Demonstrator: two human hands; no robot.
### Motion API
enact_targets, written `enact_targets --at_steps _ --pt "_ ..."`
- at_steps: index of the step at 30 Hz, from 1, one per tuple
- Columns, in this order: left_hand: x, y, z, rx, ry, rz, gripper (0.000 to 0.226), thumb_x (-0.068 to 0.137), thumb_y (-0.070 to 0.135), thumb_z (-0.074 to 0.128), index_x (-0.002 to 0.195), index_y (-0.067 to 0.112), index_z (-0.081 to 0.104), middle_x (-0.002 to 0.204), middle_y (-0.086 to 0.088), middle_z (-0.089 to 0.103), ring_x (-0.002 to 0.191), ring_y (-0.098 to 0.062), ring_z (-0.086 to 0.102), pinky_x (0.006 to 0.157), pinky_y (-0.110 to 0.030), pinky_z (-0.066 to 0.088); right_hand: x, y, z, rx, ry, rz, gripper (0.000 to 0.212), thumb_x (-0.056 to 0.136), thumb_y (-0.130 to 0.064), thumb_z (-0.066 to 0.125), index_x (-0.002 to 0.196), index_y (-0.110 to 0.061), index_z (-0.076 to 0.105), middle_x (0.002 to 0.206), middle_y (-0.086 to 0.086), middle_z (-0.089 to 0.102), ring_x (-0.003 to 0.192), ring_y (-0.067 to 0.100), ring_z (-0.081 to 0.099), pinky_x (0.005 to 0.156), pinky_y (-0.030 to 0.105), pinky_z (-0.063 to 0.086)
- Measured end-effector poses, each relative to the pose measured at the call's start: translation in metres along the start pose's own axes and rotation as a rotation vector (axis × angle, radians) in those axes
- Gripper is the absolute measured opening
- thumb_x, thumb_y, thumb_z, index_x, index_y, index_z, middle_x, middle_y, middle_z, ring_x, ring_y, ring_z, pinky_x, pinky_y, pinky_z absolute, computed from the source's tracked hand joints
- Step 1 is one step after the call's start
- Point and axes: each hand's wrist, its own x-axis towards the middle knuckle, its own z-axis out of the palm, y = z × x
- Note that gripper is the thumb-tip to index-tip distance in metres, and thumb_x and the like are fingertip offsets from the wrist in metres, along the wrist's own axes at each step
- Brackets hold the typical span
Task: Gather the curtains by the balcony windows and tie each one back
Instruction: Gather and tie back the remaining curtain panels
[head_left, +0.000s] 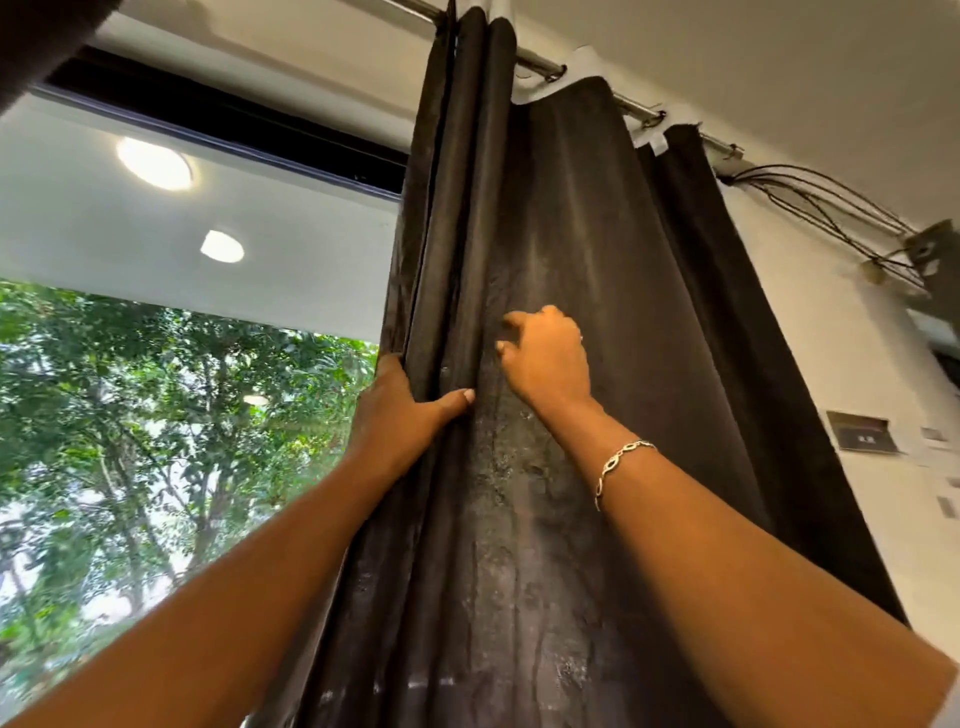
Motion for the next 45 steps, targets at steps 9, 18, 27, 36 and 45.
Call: enact_targets --at_steps 9,18,27,36,45 --pt "-0.002 0.013 0.033 -0.002 0.046 -0.018 0.078 0.068 0.055 0.070 0.127 0.011 0.044 0.126 -0.009 0.058 0.113 -0.028 0.056 0.092 -0.036 0.045 0.008 0.118 -0.041 -0.076 0.032 0.500 0.105 0.074 -0.045 0.072 0.146 0.000 0.010 0.151 0.028 0.015 0.141 0.040 0.014 0.115 0.051 0.017" --pt "-0.002 0.020 0.049 0.162 0.061 0.011 0.047 0.084 0.020 0.062 0.123 0.003 0.043 0.121 -0.018 0.056 0.108 -0.034 0.054 0.073 -0.027 0.034 0.025 0.148 -0.030 0.047 -0.250 0.626 0.056 0.084 -0.037 0.064 0.126 -0.004 0.046 0.134 0.021 0.047 0.124 0.041 0.043 0.106 0.053 0.033" --pt "-0.001 0.007 0.039 0.155 0.083 0.005 0.044 0.082 0.010 0.056 0.125 0.006 0.044 0.112 -0.016 0.061 0.101 -0.033 0.056 0.074 -0.029 0.036 0.023 0.082 0.004 0.011 -0.130 0.350 0.029 0.091 -0.008 0.045 0.118 -0.002 0.053 0.126 0.024 0.054 0.118 0.039 0.050 0.094 0.040 0.042" --pt "0.005 -0.003 -0.013 0.008 -0.056 0.005 0.062 0.077 0.022 0.071 0.130 0.012 0.042 0.122 -0.011 0.060 0.112 -0.028 0.057 0.094 -0.037 0.046 0.025 -0.047 0.016 0.356 -0.293 0.090 0.035 0.090 -0.003 0.042 0.123 0.001 0.054 0.129 0.023 0.054 0.121 0.036 0.049 0.095 0.035 0.040" --pt "0.020 -0.014 -0.106 0.157 0.209 -0.019 0.041 0.078 0.014 0.064 0.114 0.007 0.046 0.092 -0.013 0.057 0.093 -0.035 0.058 0.069 -0.035 0.042 0.023 -0.180 0.020 0.602 -0.340 -0.148 0.013 0.087 0.001 0.043 0.084 0.002 0.056 0.107 0.026 0.059 0.102 0.035 0.054 0.082 0.037 0.041"
